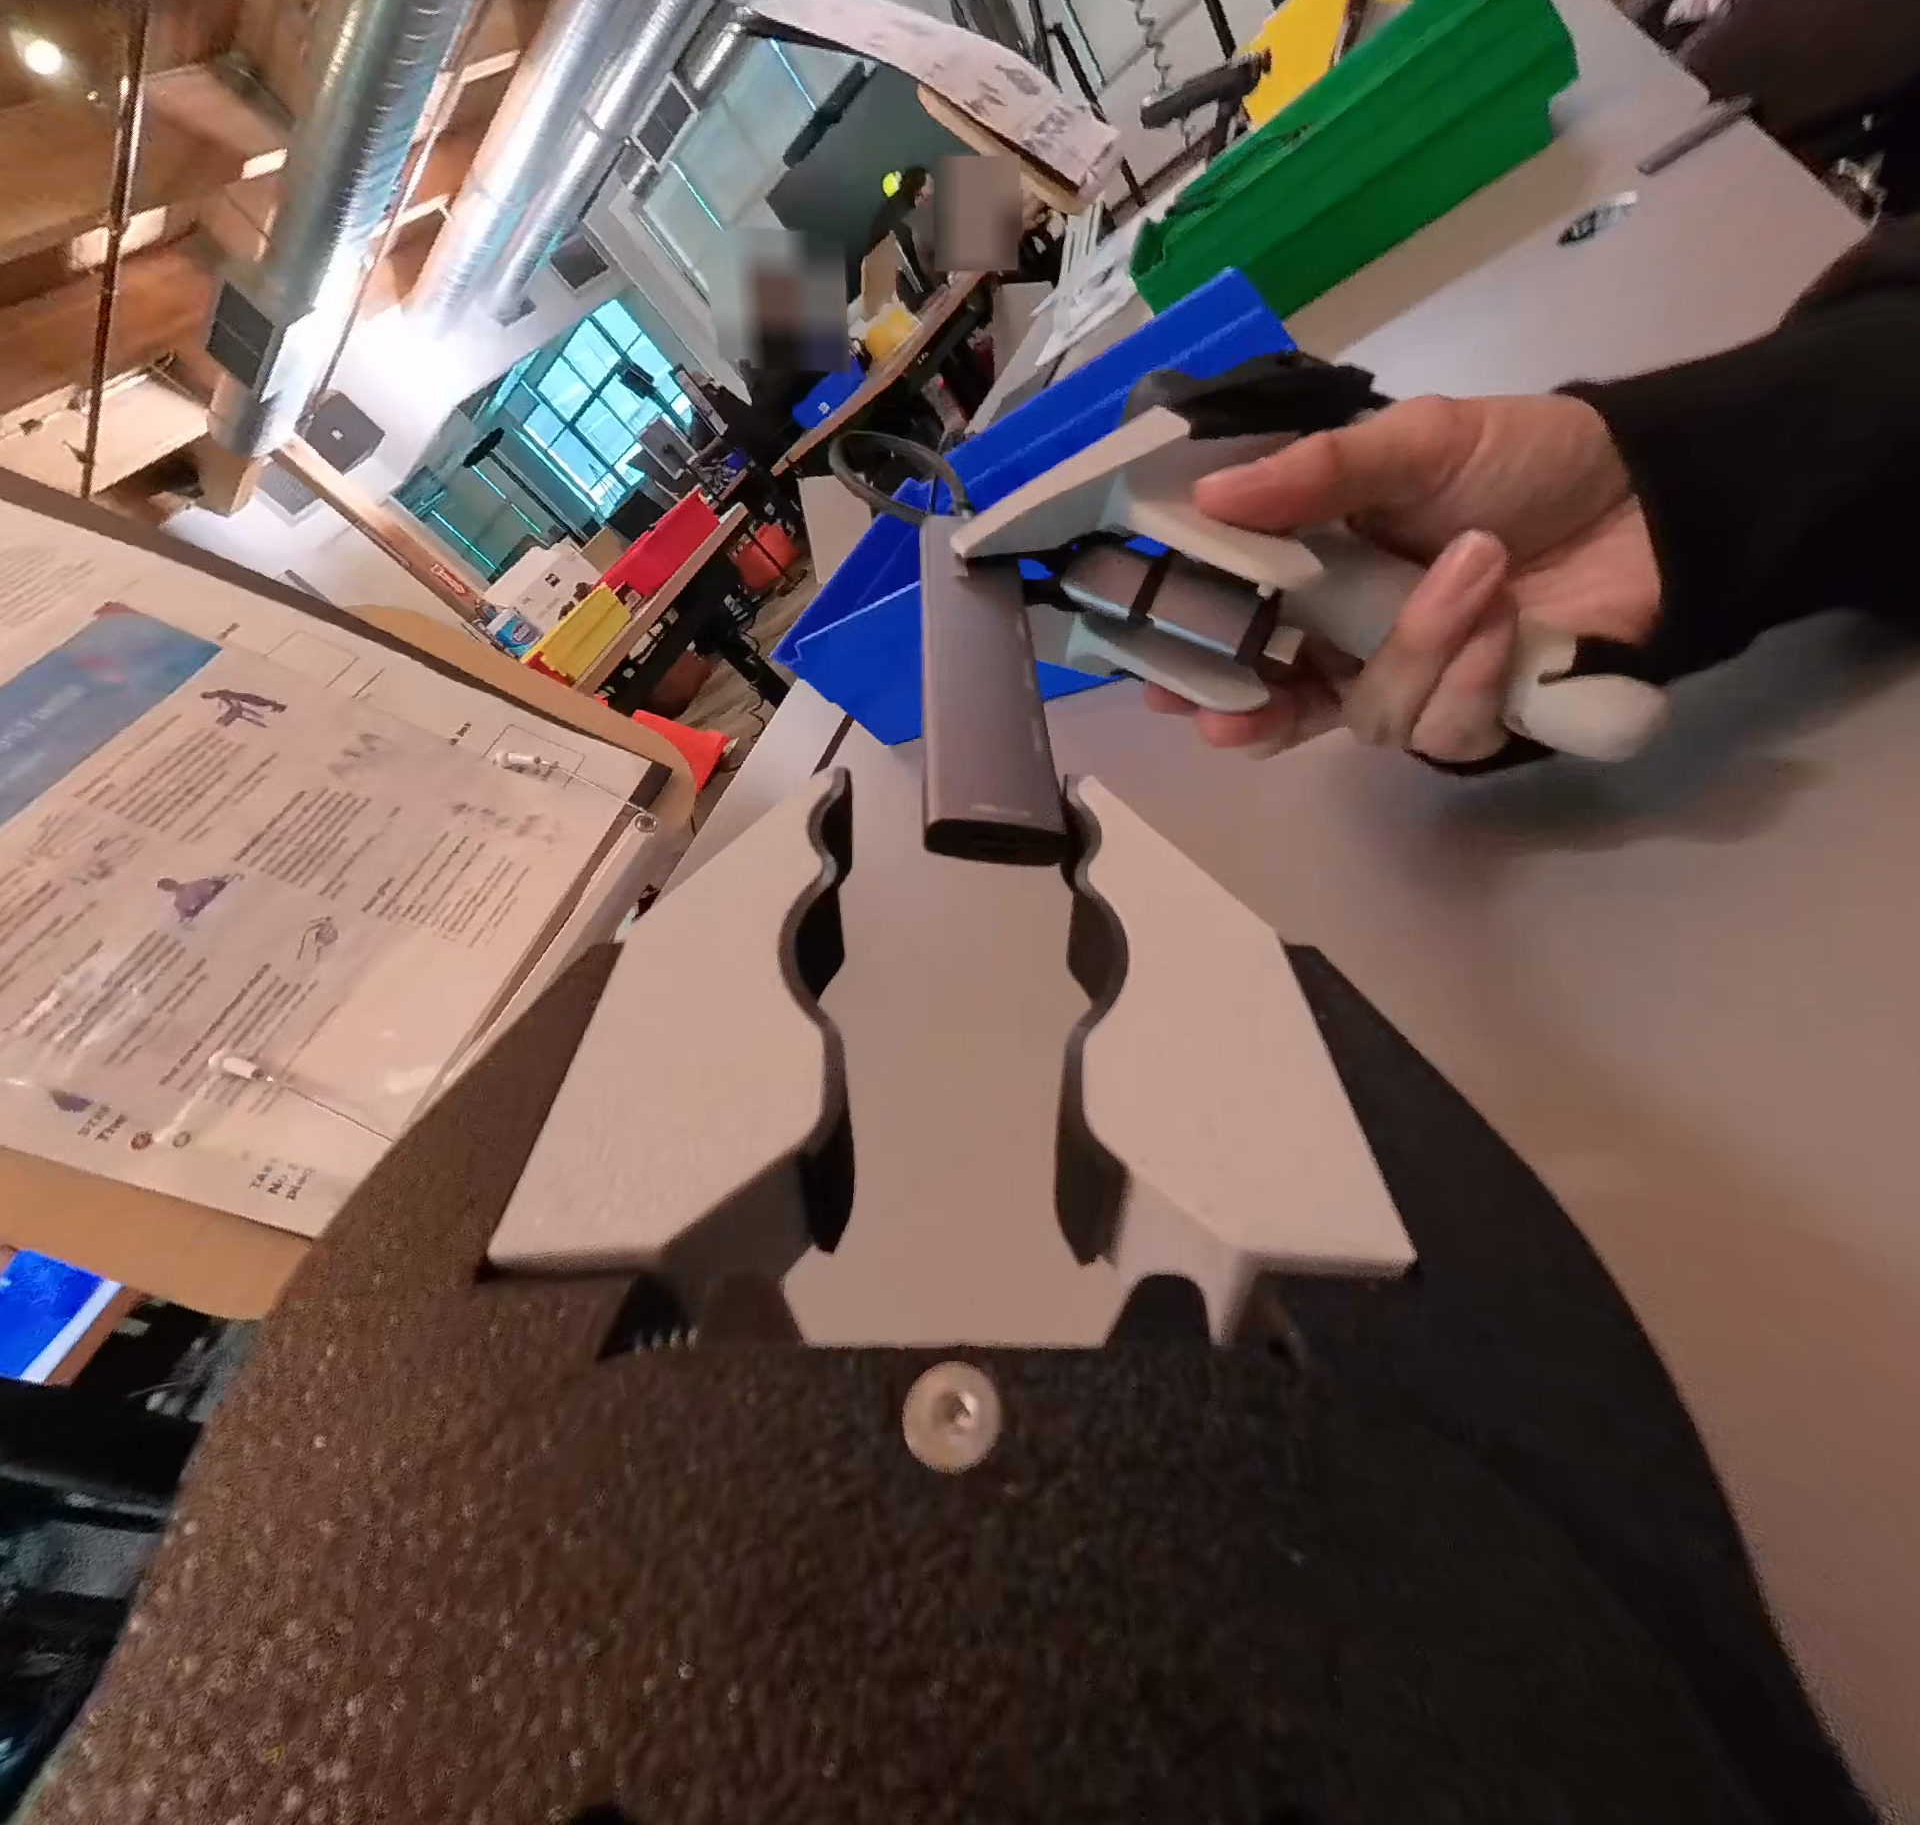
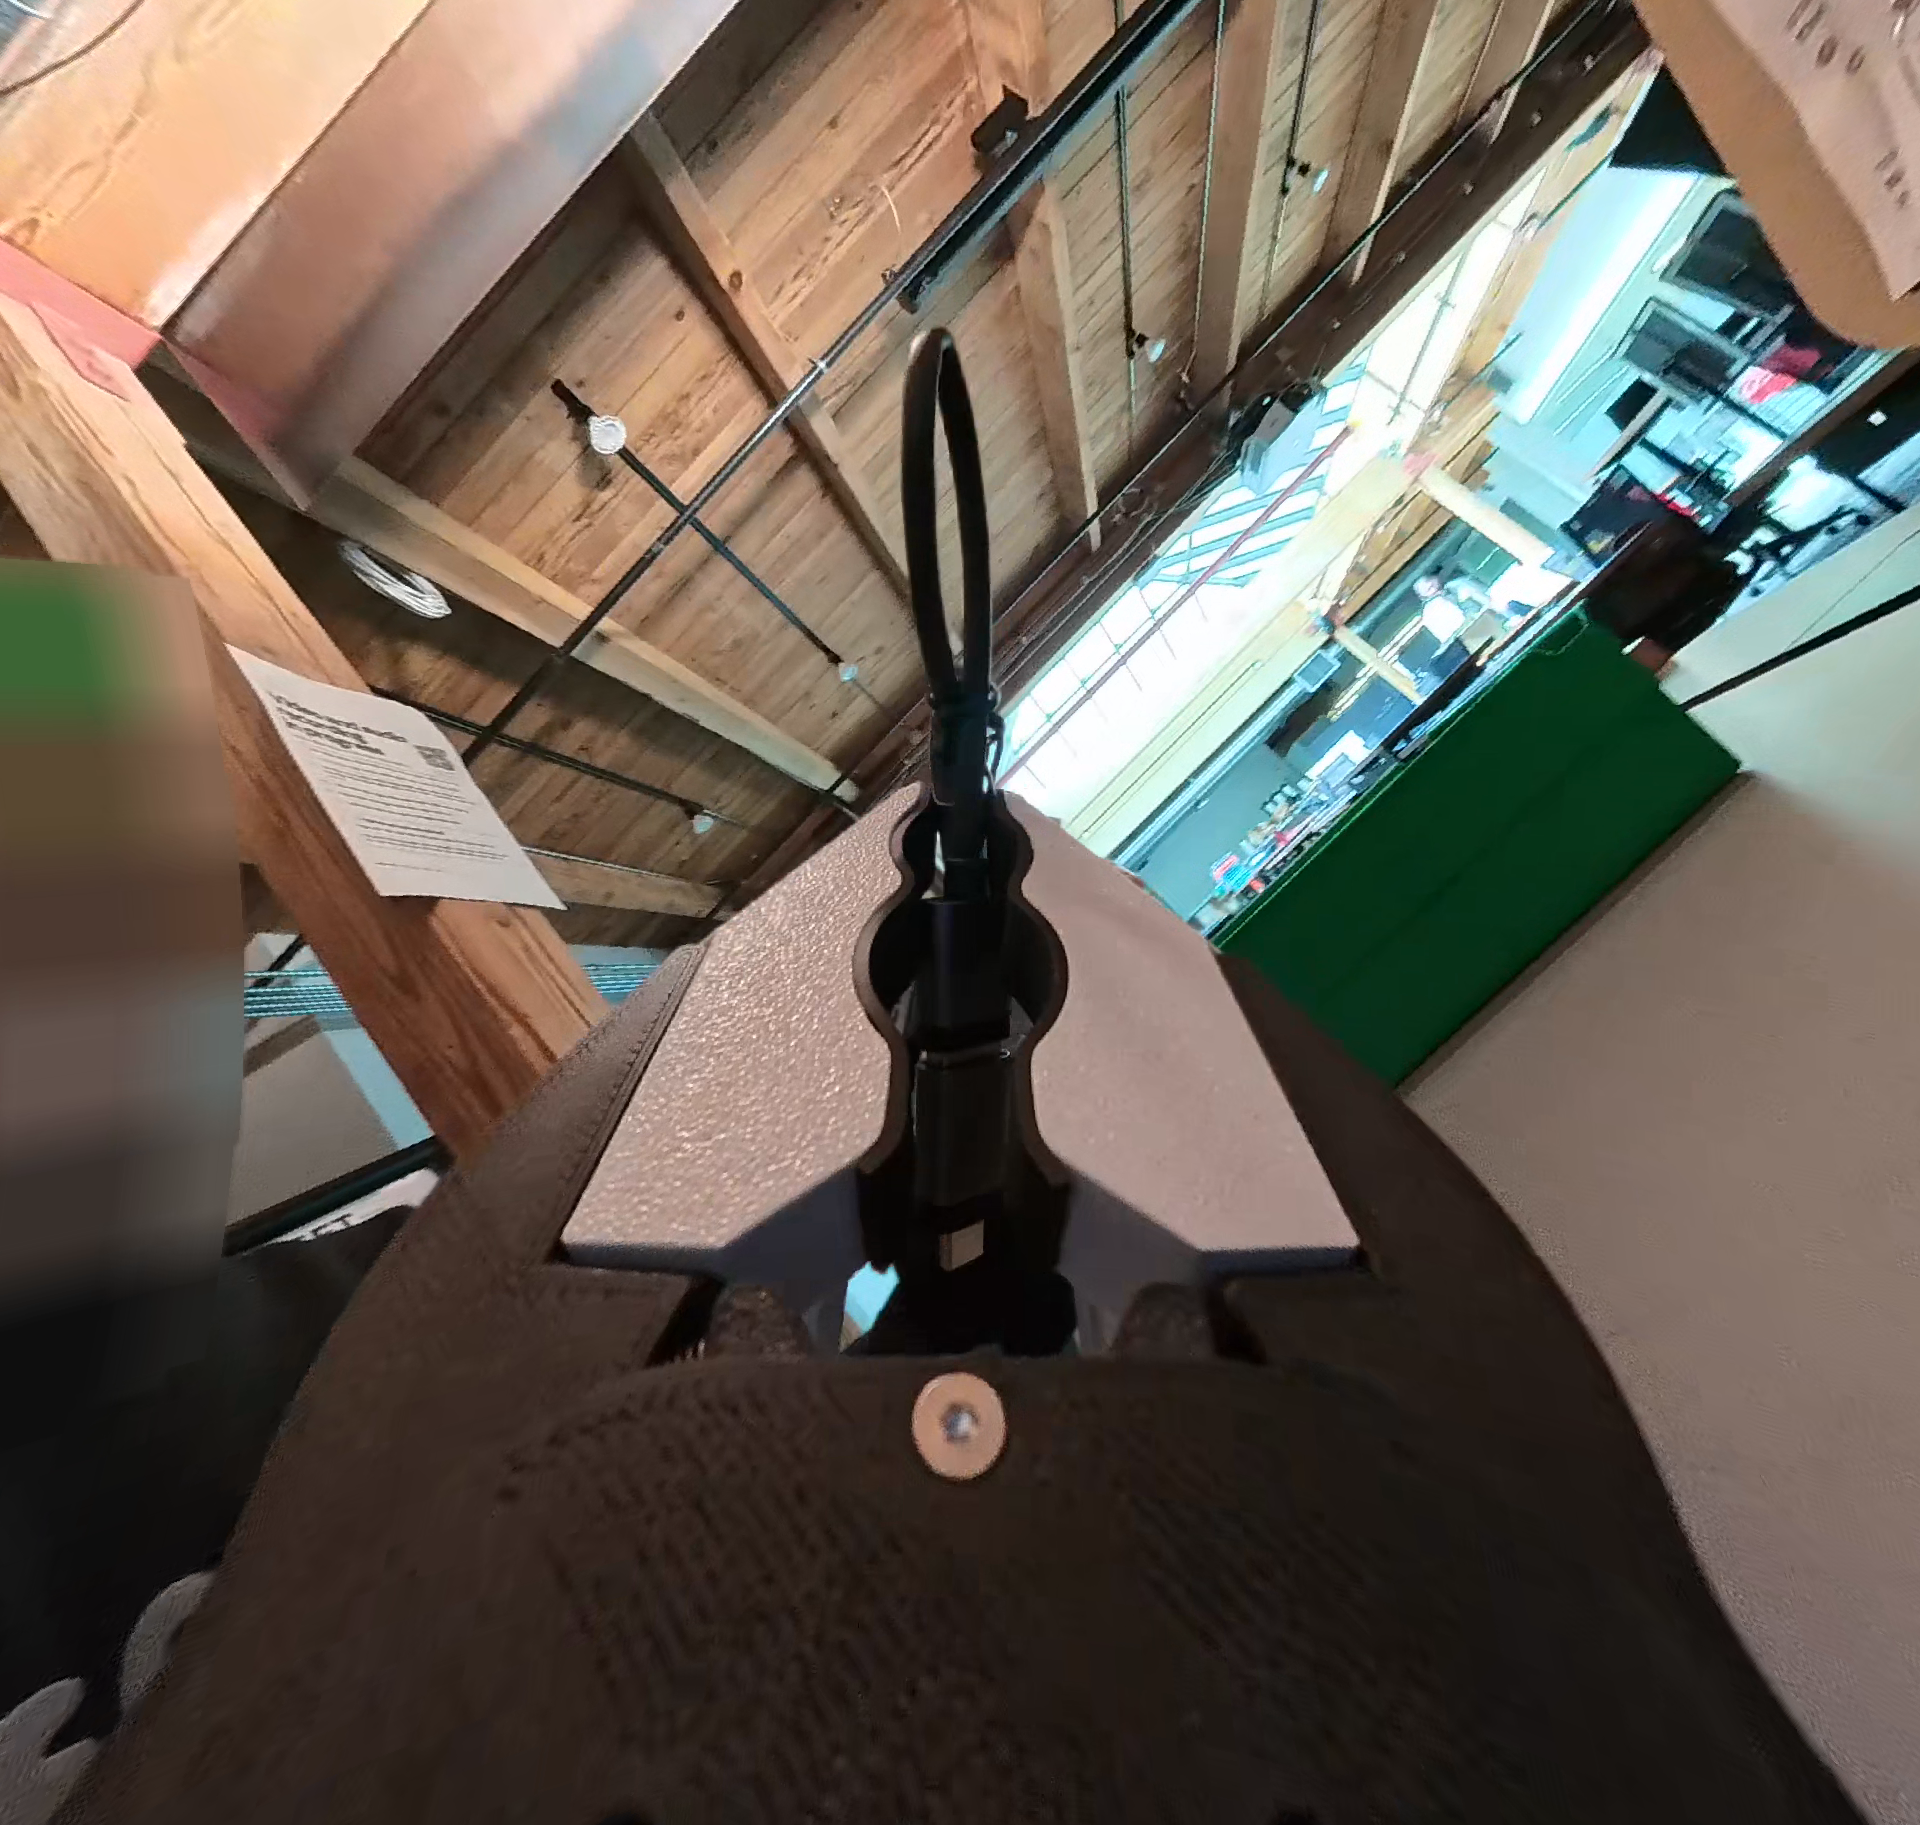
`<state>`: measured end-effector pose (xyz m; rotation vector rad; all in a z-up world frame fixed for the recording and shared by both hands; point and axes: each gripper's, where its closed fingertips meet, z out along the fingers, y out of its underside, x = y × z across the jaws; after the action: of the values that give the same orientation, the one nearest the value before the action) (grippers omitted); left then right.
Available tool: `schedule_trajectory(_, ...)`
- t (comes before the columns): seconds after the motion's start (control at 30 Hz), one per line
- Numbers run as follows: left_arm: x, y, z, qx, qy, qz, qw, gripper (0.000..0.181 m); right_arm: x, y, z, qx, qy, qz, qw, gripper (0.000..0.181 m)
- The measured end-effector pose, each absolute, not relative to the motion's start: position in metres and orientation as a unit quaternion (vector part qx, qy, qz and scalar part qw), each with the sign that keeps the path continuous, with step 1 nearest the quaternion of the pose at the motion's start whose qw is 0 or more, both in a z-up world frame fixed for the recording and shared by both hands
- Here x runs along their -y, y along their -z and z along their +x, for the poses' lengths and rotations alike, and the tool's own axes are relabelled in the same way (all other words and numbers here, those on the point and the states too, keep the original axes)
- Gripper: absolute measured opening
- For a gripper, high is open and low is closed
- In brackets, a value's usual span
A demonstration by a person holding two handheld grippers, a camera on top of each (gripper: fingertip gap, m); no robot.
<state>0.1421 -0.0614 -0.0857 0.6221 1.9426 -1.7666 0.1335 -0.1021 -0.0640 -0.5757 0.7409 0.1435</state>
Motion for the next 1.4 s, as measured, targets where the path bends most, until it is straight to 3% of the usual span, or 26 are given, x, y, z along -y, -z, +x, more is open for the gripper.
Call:
schedule_trajectory(0.17,0.065,0.080,0.134,-0.680,0.650,0.244,0.236,0.033,0.098,0.067,0.135,-0.361,-0.080,-0.285,0.884,0.008)
schedule_trajectory(0.3,0.067,0.084,0.134,-0.677,0.637,0.261,0.260,0.006,0.095,0.062,0.129,-0.341,-0.106,-0.280,0.891,0.008)
schedule_trajectory(0.37,0.068,0.080,0.136,-0.666,0.637,0.262,0.286,0.006,0.096,0.061,0.128,-0.337,-0.116,-0.270,0.895,0.008)
schedule_trajectory(0.47,0.070,0.082,0.135,-0.668,0.633,0.262,0.292,0.015,0.104,0.062,0.132,-0.348,-0.101,-0.255,0.896,0.008)
schedule_trajectory(0.57,0.072,0.089,0.128,-0.678,0.630,0.272,0.262,0.040,0.108,0.062,0.132,-0.351,-0.109,-0.243,0.898,0.008)
schedule_trajectory(0.8,0.075,0.077,0.133,-0.657,0.658,0.238,0.281,0.038,0.106,0.070,0.138,-0.373,-0.101,-0.248,0.888,0.008)
schedule_trajectory(1.03,0.076,0.077,0.128,-0.663,0.666,0.231,0.253,0.020,0.099,0.059,0.128,-0.334,-0.121,-0.252,0.900,0.008)
schedule_trajectory(1.4,0.080,0.087,0.125,-0.678,0.649,0.241,0.245,0.050,0.105,0.061,0.132,-0.349,-0.105,-0.244,0.899,0.008)
